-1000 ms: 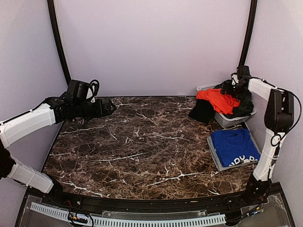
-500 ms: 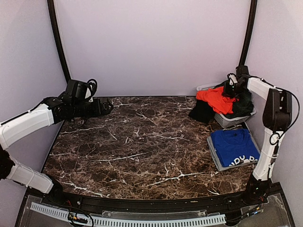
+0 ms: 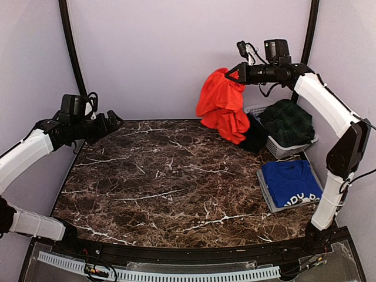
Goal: Fold and stack the mixed laundry pile
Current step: Place the crumpled T-shirt at the center of the board, then adjust the crumpled T-shirt at the center of the board.
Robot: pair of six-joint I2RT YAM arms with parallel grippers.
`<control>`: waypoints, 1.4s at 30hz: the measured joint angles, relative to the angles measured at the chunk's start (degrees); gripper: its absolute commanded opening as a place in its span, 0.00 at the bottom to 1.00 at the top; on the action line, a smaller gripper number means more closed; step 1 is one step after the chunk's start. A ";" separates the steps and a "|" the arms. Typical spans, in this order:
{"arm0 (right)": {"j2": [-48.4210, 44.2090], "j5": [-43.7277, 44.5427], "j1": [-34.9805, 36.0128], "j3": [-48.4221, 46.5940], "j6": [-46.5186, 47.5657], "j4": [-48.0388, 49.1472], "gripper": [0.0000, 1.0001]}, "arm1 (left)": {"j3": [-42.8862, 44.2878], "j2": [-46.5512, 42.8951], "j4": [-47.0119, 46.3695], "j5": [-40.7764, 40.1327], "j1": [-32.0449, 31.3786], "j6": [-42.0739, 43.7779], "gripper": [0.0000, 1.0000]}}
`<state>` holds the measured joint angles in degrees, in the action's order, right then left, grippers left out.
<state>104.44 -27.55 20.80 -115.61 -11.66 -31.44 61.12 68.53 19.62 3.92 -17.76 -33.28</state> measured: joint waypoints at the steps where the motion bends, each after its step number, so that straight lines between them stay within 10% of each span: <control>1: 0.00 -0.68 1.36 -1.07 0.00 -0.13 0.00 | 0.00 -0.55 0.04 0.33 0.57 -0.02 0.99; 6: 0.79 -5.95 8.44 -6.36 -1.75 1.36 0.00 | 0.00 -2.71 0.39 1.57 2.49 -0.02 0.99; 9: 1.40 -10.62 11.21 -5.57 -4.85 6.08 0.49 | -0.02 -3.02 0.50 2.38 3.32 -0.02 0.99; 14: 3.39 -10.67 10.78 4.20 -6.99 10.80 0.60 | -0.35 -3.04 0.63 3.93 3.98 0.09 0.99; 25: 4.02 -3.72 10.64 28.46 -5.49 9.99 0.62 | -9.40 -4.24 1.20 7.43 4.04 1.16 0.90; 42: 23.19 0.11 37.59 8.24 1.81 5.42 0.74 | -14.58 -0.98 8.11 -1.03 5.20 -12.07 0.91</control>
<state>127.63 -27.44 58.39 -107.37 -9.85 -26.02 46.54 67.55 27.73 2.90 -12.56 -45.34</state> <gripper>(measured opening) 0.732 0.907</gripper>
